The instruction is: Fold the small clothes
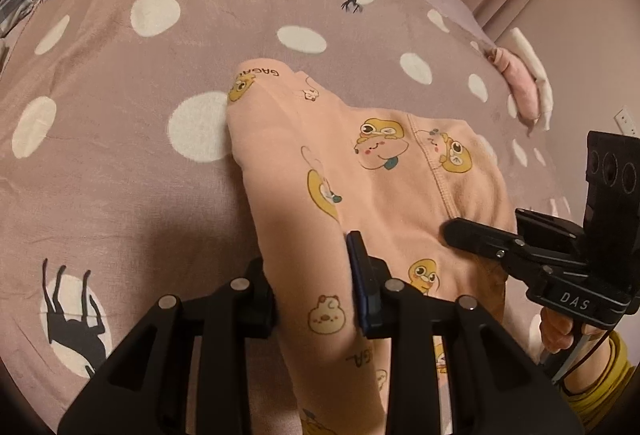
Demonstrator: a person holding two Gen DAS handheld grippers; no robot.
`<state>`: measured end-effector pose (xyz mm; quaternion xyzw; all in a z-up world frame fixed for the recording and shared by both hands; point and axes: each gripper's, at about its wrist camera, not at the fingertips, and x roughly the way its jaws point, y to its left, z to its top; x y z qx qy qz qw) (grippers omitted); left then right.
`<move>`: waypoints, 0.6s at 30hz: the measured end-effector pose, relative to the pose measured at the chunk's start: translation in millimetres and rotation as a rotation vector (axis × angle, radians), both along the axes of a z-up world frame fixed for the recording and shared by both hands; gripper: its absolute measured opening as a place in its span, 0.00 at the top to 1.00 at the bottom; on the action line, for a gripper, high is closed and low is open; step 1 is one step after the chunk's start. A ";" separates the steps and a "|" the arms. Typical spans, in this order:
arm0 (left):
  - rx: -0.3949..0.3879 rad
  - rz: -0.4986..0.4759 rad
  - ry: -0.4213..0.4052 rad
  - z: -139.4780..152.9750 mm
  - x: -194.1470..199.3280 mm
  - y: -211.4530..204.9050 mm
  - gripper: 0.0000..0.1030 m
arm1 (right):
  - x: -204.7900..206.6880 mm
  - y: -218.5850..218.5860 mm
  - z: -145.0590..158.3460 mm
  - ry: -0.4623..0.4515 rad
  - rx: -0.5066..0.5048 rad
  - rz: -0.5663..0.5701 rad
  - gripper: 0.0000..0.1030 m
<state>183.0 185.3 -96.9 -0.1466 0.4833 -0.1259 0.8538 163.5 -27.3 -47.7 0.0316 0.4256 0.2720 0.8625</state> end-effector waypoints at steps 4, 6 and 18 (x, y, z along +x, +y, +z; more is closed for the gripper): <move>0.037 -0.004 0.028 -12.8 1.0 -6.9 0.72 | 0.4 2.5 -14.2 0.033 -0.025 -0.005 0.80; 0.047 -0.003 0.033 -16.1 1.3 -6.8 0.72 | -0.4 1.6 -15.7 0.041 -0.026 -0.009 0.80; 0.028 0.004 0.050 -23.1 2.3 -1.7 0.70 | 1.9 -3.6 -20.9 0.076 -0.004 -0.025 0.80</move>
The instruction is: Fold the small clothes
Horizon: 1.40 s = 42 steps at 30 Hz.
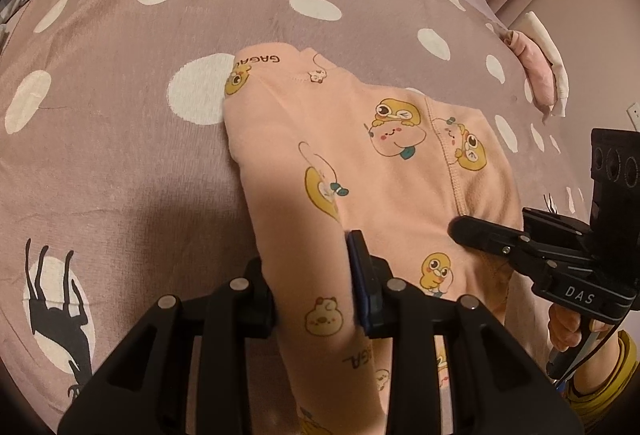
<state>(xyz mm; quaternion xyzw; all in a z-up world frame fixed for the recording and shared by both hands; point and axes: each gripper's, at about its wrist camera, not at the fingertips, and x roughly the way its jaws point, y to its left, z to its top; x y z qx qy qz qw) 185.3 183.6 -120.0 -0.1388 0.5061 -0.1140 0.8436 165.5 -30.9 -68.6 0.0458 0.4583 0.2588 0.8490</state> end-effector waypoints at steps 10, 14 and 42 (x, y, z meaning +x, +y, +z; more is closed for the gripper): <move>-0.012 0.011 0.015 -3.9 1.1 2.4 0.66 | 3.6 -6.9 -4.8 0.032 0.025 -0.012 0.80; -0.015 0.012 0.021 -4.5 2.9 2.7 0.65 | 4.4 -9.8 -6.7 0.042 0.032 -0.018 0.80; 0.020 0.027 0.027 -6.0 3.0 3.4 0.51 | 8.6 -16.7 -11.3 0.074 0.052 -0.035 0.77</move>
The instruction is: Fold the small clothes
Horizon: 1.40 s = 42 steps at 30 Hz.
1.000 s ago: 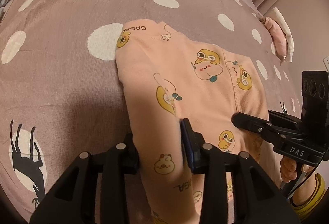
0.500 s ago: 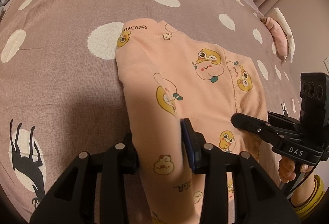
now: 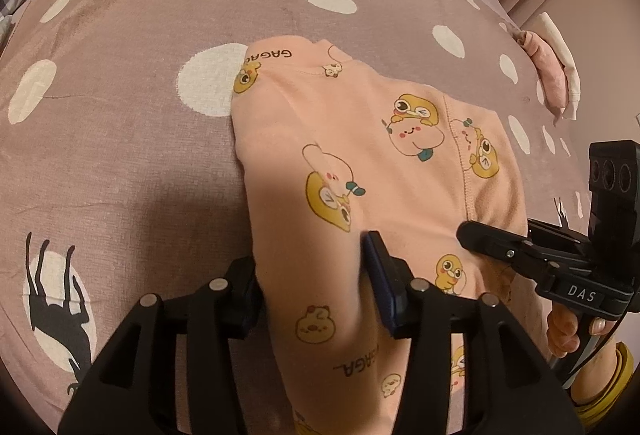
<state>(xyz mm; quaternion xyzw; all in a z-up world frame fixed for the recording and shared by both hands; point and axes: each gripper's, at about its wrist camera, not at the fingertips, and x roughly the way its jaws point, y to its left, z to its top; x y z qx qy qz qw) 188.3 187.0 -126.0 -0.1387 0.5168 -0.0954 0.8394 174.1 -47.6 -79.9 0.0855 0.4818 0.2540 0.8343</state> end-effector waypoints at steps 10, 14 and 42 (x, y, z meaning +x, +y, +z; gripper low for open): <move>0.018 0.003 -0.002 -0.2 0.3 -1.0 0.47 | 1.0 -0.9 -0.4 0.002 0.001 0.001 0.76; 0.020 0.005 0.001 -0.4 0.9 -0.1 0.46 | 1.2 -1.0 -0.5 0.003 0.001 0.001 0.76; 0.067 0.034 0.017 -0.6 -0.1 0.3 0.29 | 4.0 -6.1 -3.5 0.014 0.005 -0.013 0.68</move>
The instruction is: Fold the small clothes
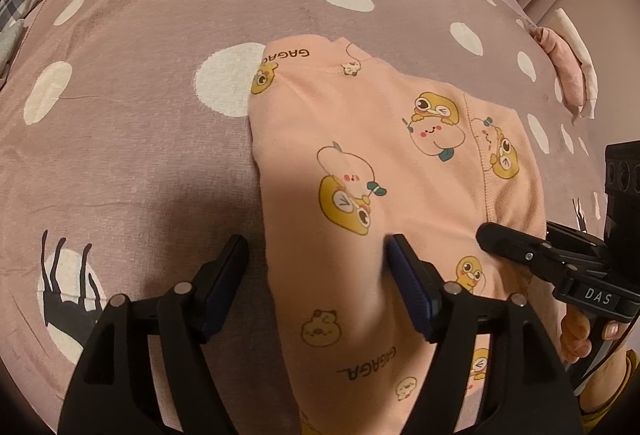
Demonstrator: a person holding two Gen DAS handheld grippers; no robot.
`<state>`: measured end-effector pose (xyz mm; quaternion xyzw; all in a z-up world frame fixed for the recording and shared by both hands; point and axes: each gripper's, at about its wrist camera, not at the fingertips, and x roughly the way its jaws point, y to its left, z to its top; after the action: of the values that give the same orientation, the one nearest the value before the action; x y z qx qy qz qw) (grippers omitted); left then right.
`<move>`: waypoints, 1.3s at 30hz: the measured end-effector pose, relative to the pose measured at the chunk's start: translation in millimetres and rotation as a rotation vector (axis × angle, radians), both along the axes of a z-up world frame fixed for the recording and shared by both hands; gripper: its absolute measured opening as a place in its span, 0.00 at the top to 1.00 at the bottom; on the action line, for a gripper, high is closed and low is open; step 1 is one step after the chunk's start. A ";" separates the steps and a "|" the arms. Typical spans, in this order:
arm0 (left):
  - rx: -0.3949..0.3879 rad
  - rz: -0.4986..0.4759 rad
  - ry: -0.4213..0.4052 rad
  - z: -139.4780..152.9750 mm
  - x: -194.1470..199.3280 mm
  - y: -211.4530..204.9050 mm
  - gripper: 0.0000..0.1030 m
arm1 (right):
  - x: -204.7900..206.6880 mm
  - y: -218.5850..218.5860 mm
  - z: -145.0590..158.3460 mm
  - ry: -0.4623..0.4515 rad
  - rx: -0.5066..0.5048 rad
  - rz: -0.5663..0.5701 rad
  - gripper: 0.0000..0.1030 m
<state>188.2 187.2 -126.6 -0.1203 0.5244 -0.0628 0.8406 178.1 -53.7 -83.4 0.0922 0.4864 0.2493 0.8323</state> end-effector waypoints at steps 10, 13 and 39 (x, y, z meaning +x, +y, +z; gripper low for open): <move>0.010 0.012 0.010 0.2 -1.1 1.5 0.23 | 1.4 -3.0 -0.5 0.006 -0.004 -0.009 0.63; 0.022 0.018 0.017 0.3 -1.7 2.2 0.19 | 0.5 -3.4 -0.4 0.008 -0.010 -0.016 0.58; 0.139 0.141 -0.032 21.2 -77.9 33.7 0.02 | -20.3 -29.8 21.6 -0.052 -0.070 -0.212 0.35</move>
<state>110.3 221.0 -105.4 -0.0974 0.5041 0.0312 0.8576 157.8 -83.5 -61.8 0.1076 0.4606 0.1452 0.8690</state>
